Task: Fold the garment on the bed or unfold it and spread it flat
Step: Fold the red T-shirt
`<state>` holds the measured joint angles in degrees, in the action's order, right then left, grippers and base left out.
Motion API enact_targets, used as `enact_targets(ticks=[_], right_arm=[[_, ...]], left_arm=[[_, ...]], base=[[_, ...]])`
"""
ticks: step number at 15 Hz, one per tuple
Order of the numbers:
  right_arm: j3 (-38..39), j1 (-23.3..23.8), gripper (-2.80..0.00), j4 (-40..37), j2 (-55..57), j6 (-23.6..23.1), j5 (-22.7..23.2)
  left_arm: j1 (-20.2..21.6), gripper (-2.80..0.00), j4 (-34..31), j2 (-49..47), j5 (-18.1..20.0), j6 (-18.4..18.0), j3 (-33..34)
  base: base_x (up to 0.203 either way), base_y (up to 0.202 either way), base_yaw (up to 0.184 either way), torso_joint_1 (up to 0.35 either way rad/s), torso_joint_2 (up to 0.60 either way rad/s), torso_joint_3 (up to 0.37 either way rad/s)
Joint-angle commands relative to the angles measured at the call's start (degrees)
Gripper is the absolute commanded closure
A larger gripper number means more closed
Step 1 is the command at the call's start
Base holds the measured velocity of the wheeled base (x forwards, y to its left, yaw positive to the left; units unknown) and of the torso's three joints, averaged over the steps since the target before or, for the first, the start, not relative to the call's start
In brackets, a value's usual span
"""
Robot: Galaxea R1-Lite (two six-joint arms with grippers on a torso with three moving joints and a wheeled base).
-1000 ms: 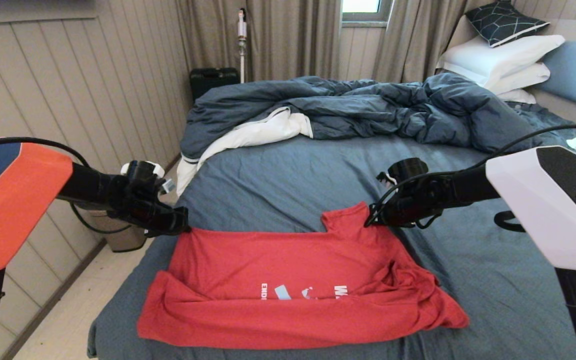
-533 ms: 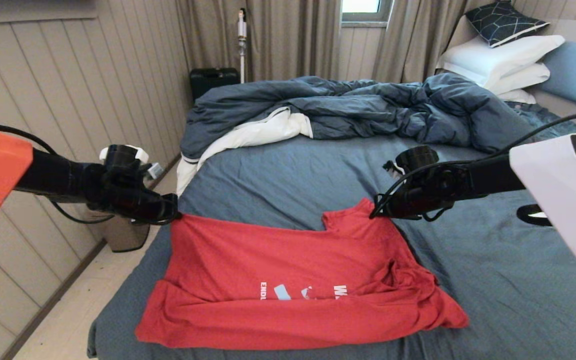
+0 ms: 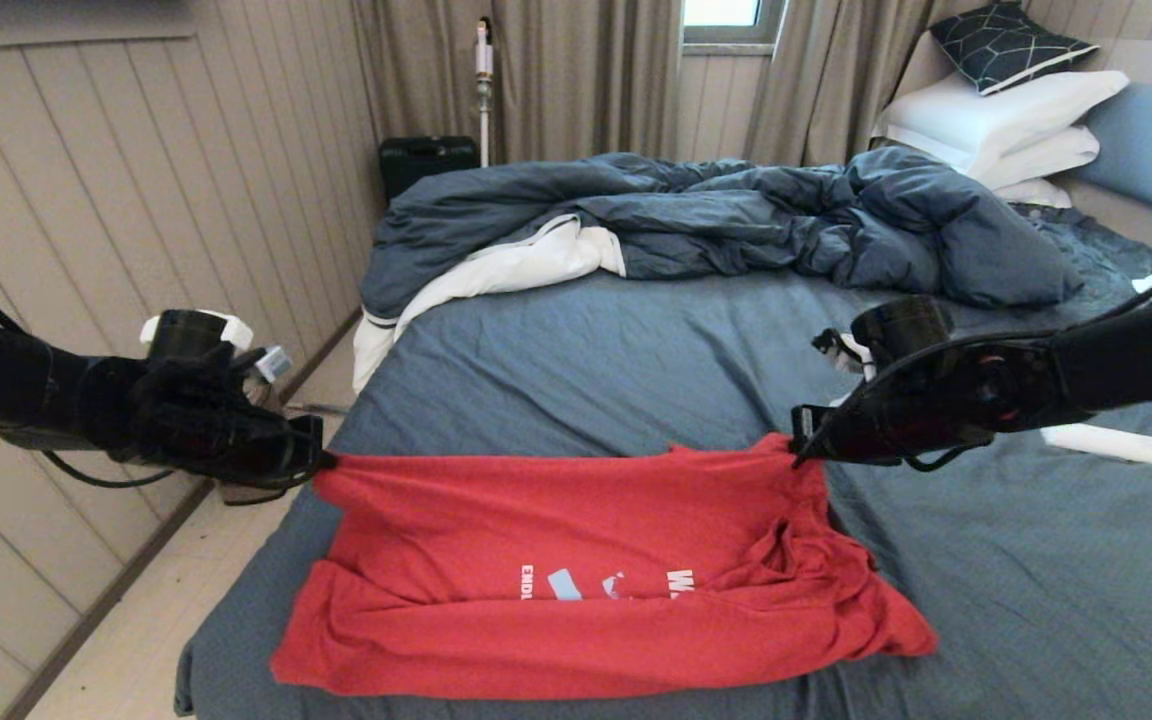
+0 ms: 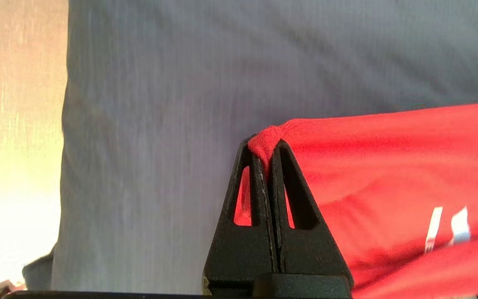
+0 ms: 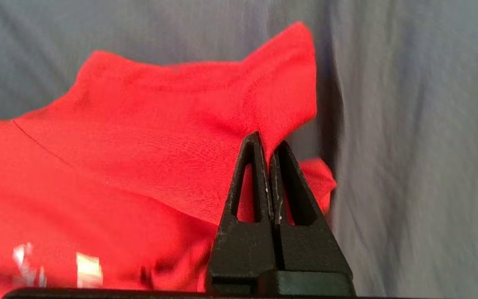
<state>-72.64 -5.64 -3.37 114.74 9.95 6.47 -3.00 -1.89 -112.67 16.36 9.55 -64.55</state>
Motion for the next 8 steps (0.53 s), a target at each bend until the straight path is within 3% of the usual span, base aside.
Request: enact_targets(ticks=[1, 8], right_arm=[[5.7, 0.6, 0.0, 1.7, -5.3, 0.0, 0.1], [20.7, 3.1, 0.0, 7.6, -13.7, -1.5, 2.6]], left_arm=[[0.0, 0.0, 1.6, 3.3, 0.1, 0.0, 4.4], [0.0, 0.0, 12.3, 10.9, 0.2, -0.2, 22.3]], base=[[0.0, 0.0, 0.0, 0.0, 0.0, 0.0], [0.0, 0.0, 0.0, 0.0, 0.0, 0.0]])
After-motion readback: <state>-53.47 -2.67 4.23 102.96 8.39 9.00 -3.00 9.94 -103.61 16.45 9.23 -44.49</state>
